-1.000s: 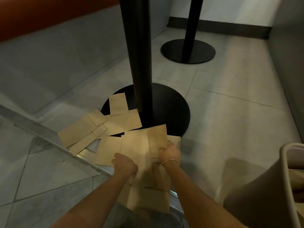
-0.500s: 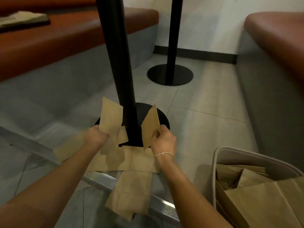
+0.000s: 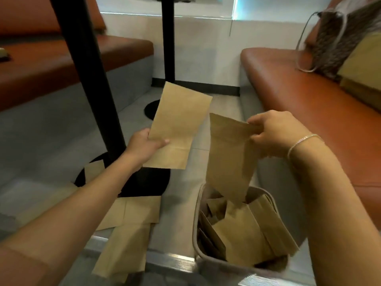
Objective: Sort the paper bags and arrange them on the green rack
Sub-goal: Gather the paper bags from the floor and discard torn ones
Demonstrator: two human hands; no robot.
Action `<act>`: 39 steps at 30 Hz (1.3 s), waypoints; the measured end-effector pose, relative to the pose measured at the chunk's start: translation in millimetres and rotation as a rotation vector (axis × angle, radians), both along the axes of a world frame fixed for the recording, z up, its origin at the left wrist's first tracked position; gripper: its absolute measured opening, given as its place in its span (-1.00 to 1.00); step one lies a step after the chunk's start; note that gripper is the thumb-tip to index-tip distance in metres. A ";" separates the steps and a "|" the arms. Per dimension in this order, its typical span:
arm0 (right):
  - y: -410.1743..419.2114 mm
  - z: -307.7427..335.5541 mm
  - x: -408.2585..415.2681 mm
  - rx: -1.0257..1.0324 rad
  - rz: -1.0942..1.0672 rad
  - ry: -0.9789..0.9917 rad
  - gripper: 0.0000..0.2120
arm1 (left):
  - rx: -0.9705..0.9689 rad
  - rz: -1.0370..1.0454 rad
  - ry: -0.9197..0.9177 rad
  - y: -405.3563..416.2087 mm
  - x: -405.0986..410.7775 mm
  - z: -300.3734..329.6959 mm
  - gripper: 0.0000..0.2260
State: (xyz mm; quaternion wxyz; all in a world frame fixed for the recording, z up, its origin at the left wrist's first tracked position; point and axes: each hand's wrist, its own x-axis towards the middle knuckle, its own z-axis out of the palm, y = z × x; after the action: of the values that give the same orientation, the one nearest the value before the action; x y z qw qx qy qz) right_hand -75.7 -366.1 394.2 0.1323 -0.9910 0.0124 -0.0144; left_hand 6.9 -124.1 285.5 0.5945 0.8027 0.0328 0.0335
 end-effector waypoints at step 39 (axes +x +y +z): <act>70.3 -66.6 12.1 -0.024 0.173 0.151 -0.61 | 0.512 -0.225 0.310 34.2 -27.7 -38.5 -0.69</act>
State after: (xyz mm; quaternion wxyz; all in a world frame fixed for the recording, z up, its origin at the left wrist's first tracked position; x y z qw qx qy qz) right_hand -63.6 -295.9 327.5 0.1196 -0.9882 -0.0633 0.0715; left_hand -20.8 -89.9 247.0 0.3611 0.9203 0.0248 -0.1481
